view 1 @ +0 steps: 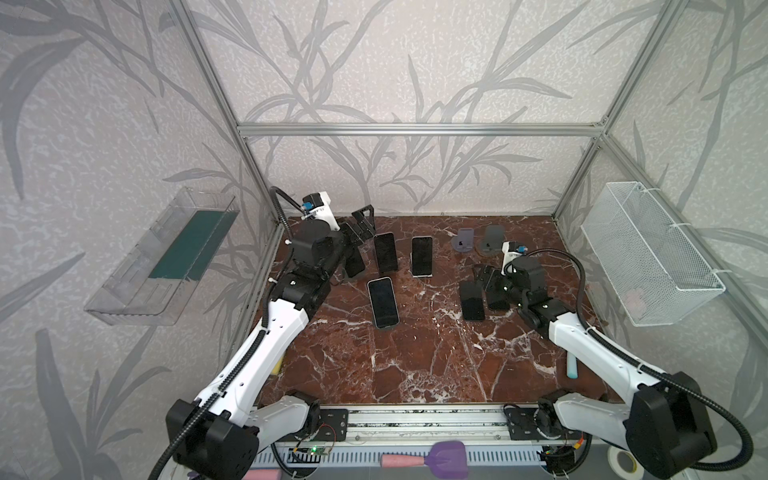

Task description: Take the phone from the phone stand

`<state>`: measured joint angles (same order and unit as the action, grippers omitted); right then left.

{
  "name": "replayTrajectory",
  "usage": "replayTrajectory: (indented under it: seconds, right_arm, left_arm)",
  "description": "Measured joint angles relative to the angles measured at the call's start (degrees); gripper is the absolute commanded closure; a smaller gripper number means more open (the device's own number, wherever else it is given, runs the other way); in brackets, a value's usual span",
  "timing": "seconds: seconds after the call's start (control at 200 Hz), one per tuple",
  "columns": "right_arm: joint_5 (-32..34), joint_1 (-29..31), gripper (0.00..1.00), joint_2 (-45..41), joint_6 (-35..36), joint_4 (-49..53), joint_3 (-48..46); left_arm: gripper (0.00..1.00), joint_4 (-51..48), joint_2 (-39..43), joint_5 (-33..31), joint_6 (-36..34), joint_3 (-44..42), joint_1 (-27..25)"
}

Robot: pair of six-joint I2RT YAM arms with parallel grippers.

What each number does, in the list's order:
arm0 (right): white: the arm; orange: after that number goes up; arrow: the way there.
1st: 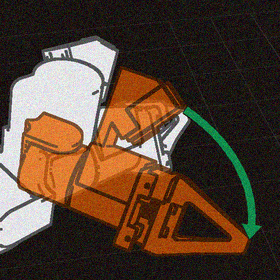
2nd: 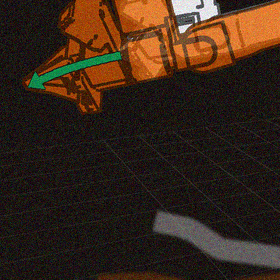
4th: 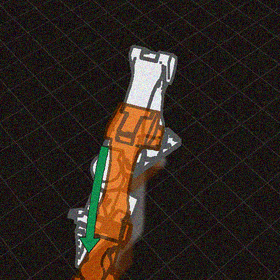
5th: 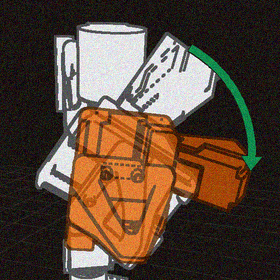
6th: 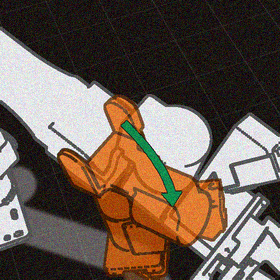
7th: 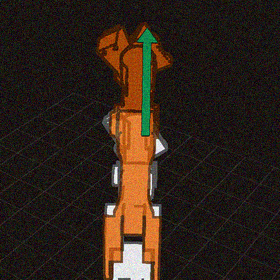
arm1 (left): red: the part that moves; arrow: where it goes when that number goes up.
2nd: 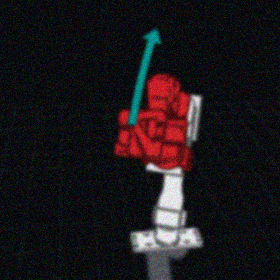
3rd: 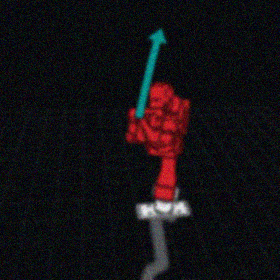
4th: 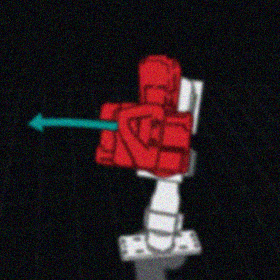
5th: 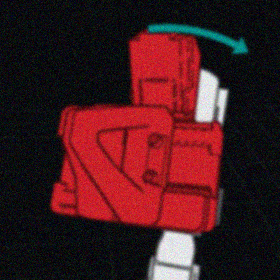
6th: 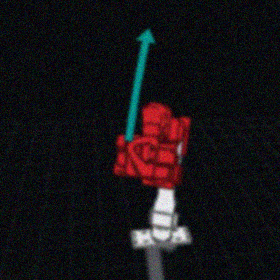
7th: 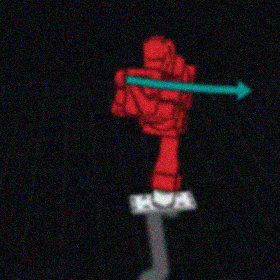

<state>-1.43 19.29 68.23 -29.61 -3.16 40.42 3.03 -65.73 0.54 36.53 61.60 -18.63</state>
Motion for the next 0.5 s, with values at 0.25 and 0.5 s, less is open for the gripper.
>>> replayTrajectory:
  seconds: [0.25,0.5]
  right_arm:
    - [0.39,4.22,0.17,1.88,0.81,4.76,0.72]
    - [5.6,12.85,0.16,9.22,1.66,5.18,7.06]
  left_arm:
    - [0.01,-2.97,0.52,-2.12,1.11,-6.54,0.0]
    - [0.03,-2.34,2.25,-4.31,5.27,-9.35,0.61]
